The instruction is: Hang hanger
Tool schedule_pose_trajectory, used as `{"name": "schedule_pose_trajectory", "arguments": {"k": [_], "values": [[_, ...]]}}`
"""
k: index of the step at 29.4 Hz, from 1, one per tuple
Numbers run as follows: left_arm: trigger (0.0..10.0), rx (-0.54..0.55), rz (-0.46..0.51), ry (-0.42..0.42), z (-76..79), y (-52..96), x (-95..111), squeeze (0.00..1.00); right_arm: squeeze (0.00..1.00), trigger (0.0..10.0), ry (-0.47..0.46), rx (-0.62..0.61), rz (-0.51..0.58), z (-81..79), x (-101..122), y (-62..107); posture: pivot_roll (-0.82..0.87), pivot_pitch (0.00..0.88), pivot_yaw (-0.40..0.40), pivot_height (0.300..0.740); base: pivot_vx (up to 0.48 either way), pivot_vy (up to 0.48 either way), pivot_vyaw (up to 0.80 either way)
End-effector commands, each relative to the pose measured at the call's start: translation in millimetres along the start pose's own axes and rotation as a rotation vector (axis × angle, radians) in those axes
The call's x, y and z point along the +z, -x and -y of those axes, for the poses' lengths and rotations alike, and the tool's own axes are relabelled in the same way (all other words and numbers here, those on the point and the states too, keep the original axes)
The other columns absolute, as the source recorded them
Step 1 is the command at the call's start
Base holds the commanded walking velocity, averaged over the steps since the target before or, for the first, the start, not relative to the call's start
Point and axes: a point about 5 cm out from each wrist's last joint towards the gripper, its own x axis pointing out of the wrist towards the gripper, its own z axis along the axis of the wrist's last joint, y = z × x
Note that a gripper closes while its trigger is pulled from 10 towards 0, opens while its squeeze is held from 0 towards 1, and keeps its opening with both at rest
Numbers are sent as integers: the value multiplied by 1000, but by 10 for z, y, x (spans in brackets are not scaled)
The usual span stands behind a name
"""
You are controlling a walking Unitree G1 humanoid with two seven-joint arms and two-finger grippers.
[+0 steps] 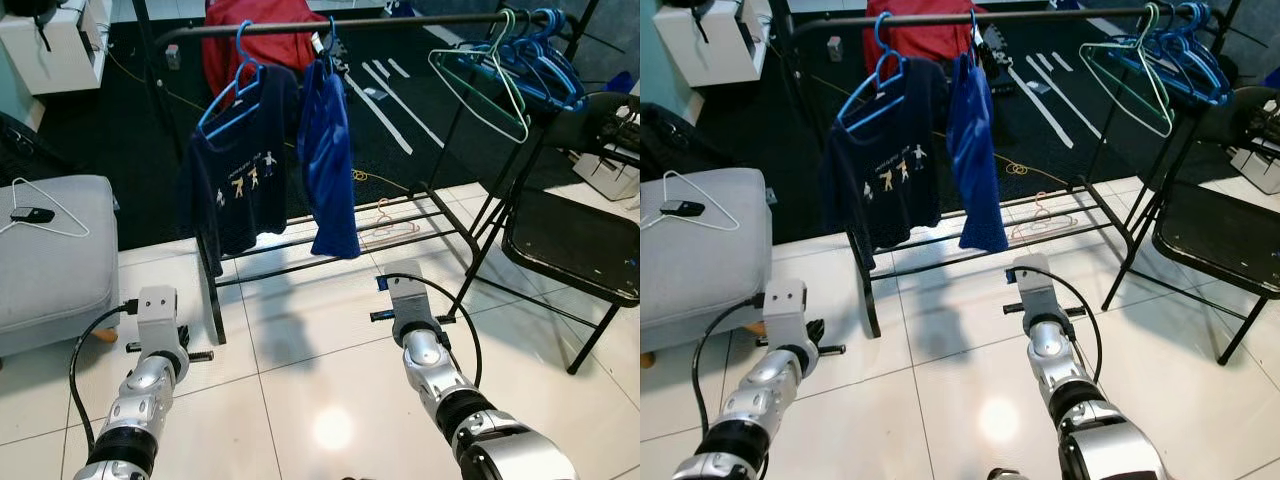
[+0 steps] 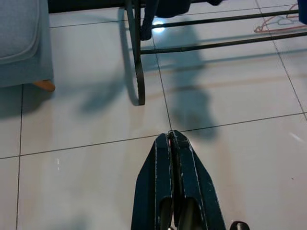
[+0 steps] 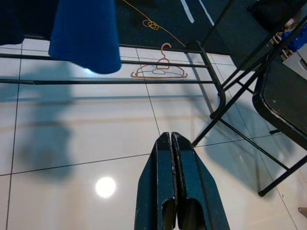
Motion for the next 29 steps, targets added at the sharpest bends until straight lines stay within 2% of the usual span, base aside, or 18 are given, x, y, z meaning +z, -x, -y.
{"name": "schedule_pose_trajectory", "arguments": {"k": [1, 7, 8, 10, 11, 12, 14, 15, 17, 18, 19, 20, 21, 22, 24, 25, 26, 29], "values": [[10000, 16, -31, -8, -31, 9, -80, 0, 0, 10000, -10, 10, -34, -26, -72, 25, -3, 148, -47, 740, 0, 0, 0], [10000, -11, 5, -12, -7, 20, -58, 0, 0, 10000, -33, 16, -54, -34, -109, 36, -9, 142, -50, 740, 0, 0, 0], [10000, -31, 59, -5, 6, 37, -2, 0, 0, 10000, -129, 17, -51, 2, -89, 23, 2, 154, -48, 740, 0, 0, 0], [10000, -74, 180, 15, -18, 87, 238, 0, 0, 10000, -375, 17, 19, 162, 164, -84, -21, 169, -22, 740, 0, 0, 0], [10000, -74, 180, 15, -18, 87, 238, 0, 0, 10000, -375, 17, 19, 162, 164, -84, -21, 169, -22, 740, 0, 0, 0], [10000, -82, 226, 44, -10, 108, 360, 0, 0, 10000, -431, 63, 87, 193, 323, -114, -25, 172, -19, 740, 0, 0, 0], [10000, -82, 226, 44, -10, 108, 360, 0, 0, 10000, -431, 63, 87, 193, 323, -114, -25, 172, -19, 740, 0, 0, 0], [10000, -73, 256, 78, 1, 119, 451, 0, 0, 10000, -414, 111, 149, 186, 447, -118, -26, 174, -19, 740, 0, 0, 0], [10000, -73, 256, 78, 1, 119, 451, 0, 0, 10000, -414, 111, 149, 186, 447, -118, -26, 174, -19, 740, 0, 0, 0], [10000, -74, 296, 93, 76, 147, 533, 0, 0, 10000, -343, 150, 253, 146, 569, -63, -44, 169, -32, 740, 0, 0, 0], [10000, -74, 296, 93, 76, 147, 533, 0, 0, 10000, -343, 150, 253, 146, 569, -63, -44, 169, -32, 740, 0, 0, 0], [10000, -99, 362, 72, 190, 209, 637, 0, 0, 10000, -308, 192, 344, 68, 706, 21, -47, 163, -39, 740, 0, 0, 0], [10000, -99, 362, 72, 190, 209, 637, 0, 0, 10000, -308, 192, 344, 68, 706, 21, -47, 163, -39, 740, 0, 0, 0], [10000, -114, 411, 26, 276, 269, 719, 0, 0, 10000, -294, 212, 411, -1, 836, 95, -56, 195, -36, 740, 0, 0, 0], [10000, -114, 411, 26, 276, 269, 719, 0, 0, 10000, -294, 212, 411, -1, 836, 95, -56, 195, -36, 740, 0, 0, 0], [10000, -126, 453, 16, 335, 329, 792, 0, 0, 10000, -269, 205, 468, -24, 969, 143, -69, 218, -21, 740, 0, 0, 0], [10000, -126, 453, 16, 335, 329, 792, 0, 0, 10000, -269, 205, 468, -24, 969, 143, -69, 218, -21, 740, 0, 0, 0], [10000, -141, 514, 23, 379, 424, 879, 0, 0, 10000, -269, 146, 516, 52, 1085, 189, -68, 217, -27, 740, 0, 0, 0]]}}
